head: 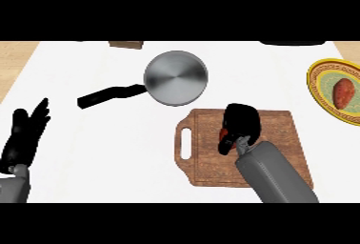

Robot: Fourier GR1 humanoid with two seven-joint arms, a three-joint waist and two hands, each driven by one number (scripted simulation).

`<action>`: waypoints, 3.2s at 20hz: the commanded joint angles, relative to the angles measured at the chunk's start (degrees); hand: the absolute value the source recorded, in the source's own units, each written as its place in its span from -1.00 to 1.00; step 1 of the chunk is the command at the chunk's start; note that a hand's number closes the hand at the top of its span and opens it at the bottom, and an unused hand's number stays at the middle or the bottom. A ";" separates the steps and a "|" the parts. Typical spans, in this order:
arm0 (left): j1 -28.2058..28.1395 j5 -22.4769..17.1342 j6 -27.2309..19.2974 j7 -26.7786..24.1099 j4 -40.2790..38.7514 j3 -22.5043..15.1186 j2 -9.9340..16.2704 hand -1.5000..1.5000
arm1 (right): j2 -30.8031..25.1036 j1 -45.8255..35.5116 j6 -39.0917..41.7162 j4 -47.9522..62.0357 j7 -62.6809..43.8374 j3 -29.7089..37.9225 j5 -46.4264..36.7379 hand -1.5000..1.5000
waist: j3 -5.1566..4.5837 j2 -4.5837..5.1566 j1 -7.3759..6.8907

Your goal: Pick the bell pepper from the cutting board and place it in the pan

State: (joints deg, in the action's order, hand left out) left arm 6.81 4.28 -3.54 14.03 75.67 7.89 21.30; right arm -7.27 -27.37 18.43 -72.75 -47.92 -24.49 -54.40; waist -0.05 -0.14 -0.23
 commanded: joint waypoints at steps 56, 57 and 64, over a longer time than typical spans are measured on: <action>6.66 2.92 2.00 -0.85 -2.21 -1.64 -3.14 0.00 | 7.26 -27.96 -61.65 37.21 -1.15 21.55 0.47 1.00 | 0.23 2.89 -6.90; 6.62 2.66 2.77 -1.22 -2.40 -1.82 -3.03 0.00 | 7.26 -27.57 -63.66 36.87 -0.07 22.11 3.12 1.00 | 0.25 2.87 -7.15; 8.71 3.38 1.94 -0.51 -2.25 -2.46 -3.80 0.00 | 7.27 -30.01 -65.49 42.94 9.79 26.42 12.76 -1.00 | 0.32 3.35 -8.40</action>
State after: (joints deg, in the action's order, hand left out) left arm 15.03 7.40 -1.41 13.64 73.35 5.72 17.81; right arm -0.12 -56.21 -43.52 -32.81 -42.43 0.02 -46.28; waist 0.25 3.13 -8.06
